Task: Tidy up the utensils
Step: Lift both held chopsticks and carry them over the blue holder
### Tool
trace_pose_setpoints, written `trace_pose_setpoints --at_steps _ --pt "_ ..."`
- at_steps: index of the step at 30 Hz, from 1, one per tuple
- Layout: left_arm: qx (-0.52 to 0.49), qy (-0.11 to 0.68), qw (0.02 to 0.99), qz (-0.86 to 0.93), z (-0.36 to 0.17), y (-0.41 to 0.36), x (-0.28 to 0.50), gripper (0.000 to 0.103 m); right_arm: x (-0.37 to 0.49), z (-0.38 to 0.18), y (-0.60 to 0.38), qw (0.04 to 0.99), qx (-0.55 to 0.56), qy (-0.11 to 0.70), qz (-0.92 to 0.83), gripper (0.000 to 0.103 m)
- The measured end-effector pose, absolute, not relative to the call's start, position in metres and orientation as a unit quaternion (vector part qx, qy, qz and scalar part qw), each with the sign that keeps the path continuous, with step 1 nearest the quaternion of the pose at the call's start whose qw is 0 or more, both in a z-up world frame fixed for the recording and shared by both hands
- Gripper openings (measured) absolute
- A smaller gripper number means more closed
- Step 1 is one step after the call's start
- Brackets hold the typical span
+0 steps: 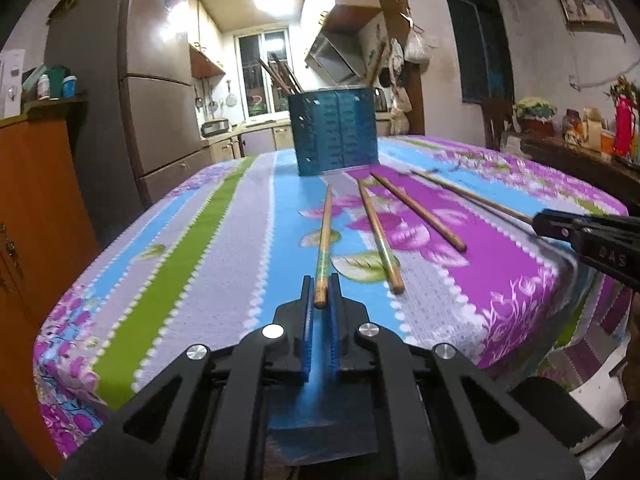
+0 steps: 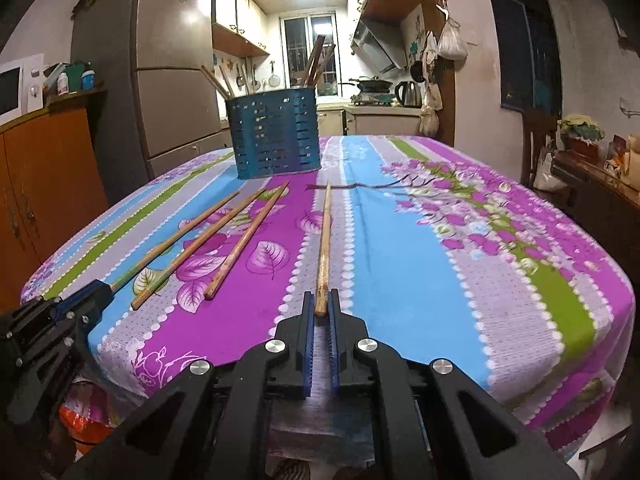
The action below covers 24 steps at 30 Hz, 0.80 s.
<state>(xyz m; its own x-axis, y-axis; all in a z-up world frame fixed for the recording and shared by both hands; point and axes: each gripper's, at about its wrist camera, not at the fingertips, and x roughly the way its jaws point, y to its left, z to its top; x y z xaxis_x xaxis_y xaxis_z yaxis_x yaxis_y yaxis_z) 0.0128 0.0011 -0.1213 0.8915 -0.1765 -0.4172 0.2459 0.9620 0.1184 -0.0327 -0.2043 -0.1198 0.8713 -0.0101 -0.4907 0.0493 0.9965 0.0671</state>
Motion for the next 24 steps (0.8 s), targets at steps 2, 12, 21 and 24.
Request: trace_pose_setpoints --at_steps 2,12,21,24 --pt "0.080 0.202 0.970 -0.108 -0.112 0.005 0.010 0.005 -0.038 -0.114 -0.206 0.968 0.030 0.248 -0.014 0.007" --pt "0.043 0.177 0.978 -0.105 -0.057 0.029 -0.003 0.005 -0.061 -0.065 -0.218 0.978 -0.022 0.207 -0.005 0.007" --pt "0.013 0.153 0.981 -0.116 0.016 0.046 0.011 0.005 -0.064 0.010 -0.222 0.985 -0.077 0.149 0.033 0.007" --pt "0.005 0.155 0.981 -0.120 0.033 0.049 0.022 0.005 -0.050 0.032 -0.226 0.984 -0.080 0.148 0.050 0.008"
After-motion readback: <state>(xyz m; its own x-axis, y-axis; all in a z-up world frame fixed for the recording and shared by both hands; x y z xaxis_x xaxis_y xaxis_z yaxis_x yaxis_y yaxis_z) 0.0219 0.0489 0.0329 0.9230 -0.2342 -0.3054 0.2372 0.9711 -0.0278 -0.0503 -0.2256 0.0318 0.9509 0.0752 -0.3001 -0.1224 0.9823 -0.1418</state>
